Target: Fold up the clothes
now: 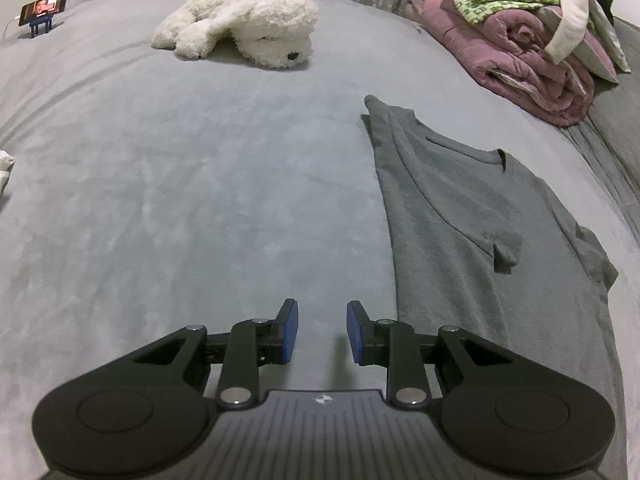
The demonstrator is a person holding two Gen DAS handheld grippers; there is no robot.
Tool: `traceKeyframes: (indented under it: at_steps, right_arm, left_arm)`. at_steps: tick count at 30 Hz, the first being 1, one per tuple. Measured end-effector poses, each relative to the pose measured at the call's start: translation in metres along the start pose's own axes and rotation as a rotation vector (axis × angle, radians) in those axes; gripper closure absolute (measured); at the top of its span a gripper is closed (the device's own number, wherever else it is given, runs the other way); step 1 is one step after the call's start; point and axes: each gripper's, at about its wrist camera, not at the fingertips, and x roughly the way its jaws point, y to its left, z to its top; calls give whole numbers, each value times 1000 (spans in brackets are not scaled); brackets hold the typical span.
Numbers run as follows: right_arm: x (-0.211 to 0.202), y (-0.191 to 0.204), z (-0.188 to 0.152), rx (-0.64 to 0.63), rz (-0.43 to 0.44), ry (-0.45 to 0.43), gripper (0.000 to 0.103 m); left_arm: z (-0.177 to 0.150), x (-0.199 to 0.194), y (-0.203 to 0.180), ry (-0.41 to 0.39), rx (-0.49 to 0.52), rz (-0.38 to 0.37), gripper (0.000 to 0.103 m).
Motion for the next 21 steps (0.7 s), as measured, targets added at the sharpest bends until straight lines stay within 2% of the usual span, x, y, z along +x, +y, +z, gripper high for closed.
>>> traceKeyframes:
  at_steps: [2,5,8,13,15,17,21]
  right_arm:
    - [1,5,-13,-15,-3,31,77]
    - [-8,12,-22,-50,-19,14,77]
    - [-17,12,-26,-53,-27,33,77]
    - [-34,-2,-40,85,37,84,79]
    - [-41,-8,-44,148,66,96,93]
    - [-48,-14,-49,209,93,106,95]
    - [-62,-20,-52,287,90,80,96]
  left_arm:
    - [-4,-3,-3,-3,17,-2,78]
    - [-12,-7,-10,-11,52,-9,78]
    - [-22,-12,-18,-16,94,-20,78]
    - [-33,-17,-24,-22,118,-18,78]
    - [-37,-19,-26,-26,123,-25,78]
    - [-43,-24,-30,-32,141,-42,78]
    - [-57,-36,-43,-58,207,-76,78]
